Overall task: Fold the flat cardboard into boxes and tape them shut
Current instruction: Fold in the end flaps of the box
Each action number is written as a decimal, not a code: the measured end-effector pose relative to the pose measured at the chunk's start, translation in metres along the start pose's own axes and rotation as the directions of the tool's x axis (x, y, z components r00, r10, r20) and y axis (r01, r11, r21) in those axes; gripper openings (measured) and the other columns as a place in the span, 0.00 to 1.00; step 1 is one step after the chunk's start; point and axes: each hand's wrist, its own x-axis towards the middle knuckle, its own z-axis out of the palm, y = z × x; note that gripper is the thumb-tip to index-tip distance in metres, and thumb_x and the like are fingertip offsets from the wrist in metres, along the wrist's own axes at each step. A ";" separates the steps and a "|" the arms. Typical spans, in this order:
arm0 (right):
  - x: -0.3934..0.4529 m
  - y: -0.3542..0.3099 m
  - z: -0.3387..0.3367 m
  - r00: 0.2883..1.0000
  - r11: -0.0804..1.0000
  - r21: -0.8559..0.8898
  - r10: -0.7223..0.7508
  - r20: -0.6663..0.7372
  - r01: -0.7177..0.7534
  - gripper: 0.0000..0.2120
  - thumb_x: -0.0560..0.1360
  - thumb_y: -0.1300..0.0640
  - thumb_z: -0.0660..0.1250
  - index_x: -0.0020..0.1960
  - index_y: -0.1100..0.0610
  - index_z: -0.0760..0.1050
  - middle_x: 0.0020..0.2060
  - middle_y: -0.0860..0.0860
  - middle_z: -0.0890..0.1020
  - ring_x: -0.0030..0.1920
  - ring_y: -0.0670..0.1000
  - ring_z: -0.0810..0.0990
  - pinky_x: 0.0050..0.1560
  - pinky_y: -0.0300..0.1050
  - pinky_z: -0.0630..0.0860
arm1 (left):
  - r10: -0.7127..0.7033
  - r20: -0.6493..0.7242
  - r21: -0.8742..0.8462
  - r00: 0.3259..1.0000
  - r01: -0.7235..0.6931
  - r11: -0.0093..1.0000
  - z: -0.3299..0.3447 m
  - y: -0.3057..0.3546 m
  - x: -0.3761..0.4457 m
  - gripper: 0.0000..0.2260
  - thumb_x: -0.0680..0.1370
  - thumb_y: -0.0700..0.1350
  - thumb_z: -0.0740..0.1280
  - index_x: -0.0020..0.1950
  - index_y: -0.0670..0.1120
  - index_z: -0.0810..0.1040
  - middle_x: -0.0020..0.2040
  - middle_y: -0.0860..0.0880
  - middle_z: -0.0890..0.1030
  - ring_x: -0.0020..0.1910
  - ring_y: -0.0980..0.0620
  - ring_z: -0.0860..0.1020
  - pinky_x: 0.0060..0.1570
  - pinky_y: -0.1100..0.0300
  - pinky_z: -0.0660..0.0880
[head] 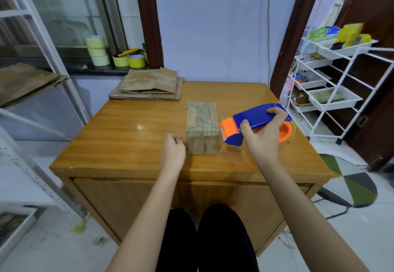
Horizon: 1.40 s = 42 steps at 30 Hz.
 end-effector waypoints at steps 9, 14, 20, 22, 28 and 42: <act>0.001 0.001 0.001 1.000 1.000 0.018 0.020 0.013 -0.020 0.25 0.71 0.61 0.71 0.57 0.52 0.58 0.42 0.42 0.72 0.41 0.45 0.76 0.47 0.52 0.76 | 0.234 0.188 -0.358 0.954 -0.155 0.921 0.012 0.005 -0.035 0.32 0.79 0.34 0.58 0.78 0.54 0.49 0.76 0.52 0.61 0.74 0.53 0.60 0.73 0.51 0.60; 0.001 0.001 0.001 1.000 1.000 0.013 0.017 0.015 -0.017 0.25 0.71 0.61 0.71 0.58 0.53 0.58 0.42 0.42 0.72 0.41 0.45 0.76 0.45 0.48 0.76 | 0.235 0.091 0.056 0.968 -0.240 0.969 0.000 0.007 -0.028 0.31 0.80 0.41 0.62 0.78 0.47 0.50 0.74 0.47 0.65 0.72 0.48 0.66 0.69 0.53 0.66; 0.001 0.002 -0.001 1.000 1.000 0.004 0.015 0.024 -0.015 0.24 0.71 0.61 0.71 0.58 0.53 0.58 0.42 0.42 0.72 0.42 0.47 0.77 0.45 0.48 0.76 | 0.722 0.151 0.584 0.676 -0.650 0.487 -0.009 0.019 -0.026 0.32 0.77 0.41 0.66 0.77 0.43 0.55 0.76 0.45 0.60 0.76 0.50 0.57 0.73 0.58 0.43; 0.001 0.002 0.000 1.000 1.000 0.007 0.016 0.024 -0.017 0.24 0.71 0.61 0.71 0.58 0.53 0.58 0.43 0.42 0.72 0.42 0.46 0.77 0.45 0.48 0.76 | 0.743 0.230 0.629 0.629 -0.679 0.379 -0.006 0.017 -0.023 0.28 0.77 0.39 0.64 0.76 0.41 0.60 0.75 0.43 0.64 0.75 0.48 0.61 0.72 0.56 0.43; 0.000 0.001 0.001 1.000 1.000 0.010 0.025 0.011 -0.025 0.24 0.72 0.62 0.71 0.60 0.57 0.59 0.43 0.42 0.71 0.41 0.44 0.76 0.44 0.46 0.75 | 0.743 0.224 0.676 0.630 -0.650 0.348 -0.004 0.026 -0.020 0.22 0.75 0.35 0.66 0.69 0.37 0.71 0.68 0.39 0.74 0.68 0.45 0.71 0.71 0.56 0.52; 0.000 0.006 0.001 0.998 0.997 0.053 0.057 0.012 -0.057 0.24 0.72 0.62 0.70 0.58 0.53 0.58 0.45 0.41 0.69 0.43 0.44 0.75 0.44 0.44 0.75 | 0.794 0.320 0.695 0.518 -0.698 0.175 0.019 0.028 -0.010 0.25 0.66 0.34 0.77 0.62 0.36 0.78 0.60 0.38 0.80 0.59 0.44 0.79 0.62 0.53 0.66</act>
